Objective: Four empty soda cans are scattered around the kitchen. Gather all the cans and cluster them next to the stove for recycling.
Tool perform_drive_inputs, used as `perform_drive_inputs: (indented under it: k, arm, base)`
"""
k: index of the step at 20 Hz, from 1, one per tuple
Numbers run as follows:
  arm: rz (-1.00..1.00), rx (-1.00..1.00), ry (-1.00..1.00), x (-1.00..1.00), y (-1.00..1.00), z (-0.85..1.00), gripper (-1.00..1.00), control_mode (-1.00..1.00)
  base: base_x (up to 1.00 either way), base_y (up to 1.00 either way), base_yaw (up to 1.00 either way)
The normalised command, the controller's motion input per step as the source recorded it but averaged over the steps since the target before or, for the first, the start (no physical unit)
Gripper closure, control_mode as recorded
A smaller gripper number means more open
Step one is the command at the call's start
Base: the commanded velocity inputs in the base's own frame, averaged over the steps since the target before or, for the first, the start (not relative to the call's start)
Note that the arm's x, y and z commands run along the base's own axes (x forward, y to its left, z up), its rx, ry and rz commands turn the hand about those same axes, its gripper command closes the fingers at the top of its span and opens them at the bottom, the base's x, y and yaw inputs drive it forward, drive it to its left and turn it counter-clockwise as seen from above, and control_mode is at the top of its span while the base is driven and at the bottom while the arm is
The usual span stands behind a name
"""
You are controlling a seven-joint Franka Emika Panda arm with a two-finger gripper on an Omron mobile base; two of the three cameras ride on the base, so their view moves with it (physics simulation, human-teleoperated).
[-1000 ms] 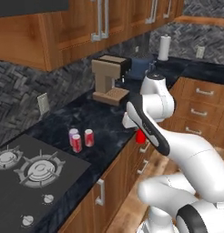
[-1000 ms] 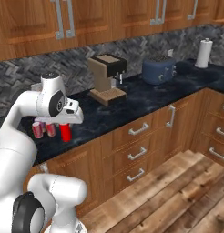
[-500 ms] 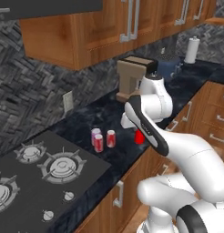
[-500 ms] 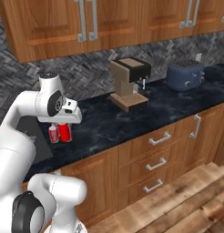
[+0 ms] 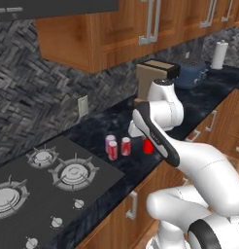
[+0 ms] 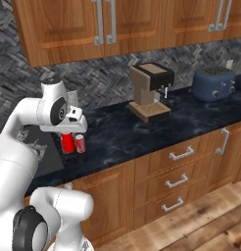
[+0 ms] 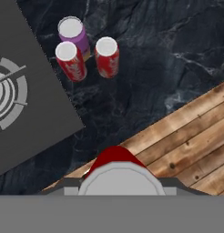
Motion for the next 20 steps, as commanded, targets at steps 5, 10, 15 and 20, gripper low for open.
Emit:
perform_drive_inputs:
  k: [5, 10, 15, 20]
  arm:
    - [0.0, 0.0, 0.0, 0.0, 0.0, 0.0, 1.0, 1.0]
    - [0.0, 0.0, 0.0, 0.0, 0.0, 0.0, 1.0, 1.0]
    - [0.03, 0.0, 0.0, 0.09, 0.0, -0.05, 1.0, -1.0]
    - [0.03, 0.0, 0.0, 0.17, -0.02, -0.11, 1.0, -1.0]
  base:
    - [0.01, 0.06, 0.11]
    - [0.02, 0.01, 0.1]
    - [0.02, 0.0, 0.03]
    - [0.0, 0.0, 0.0]
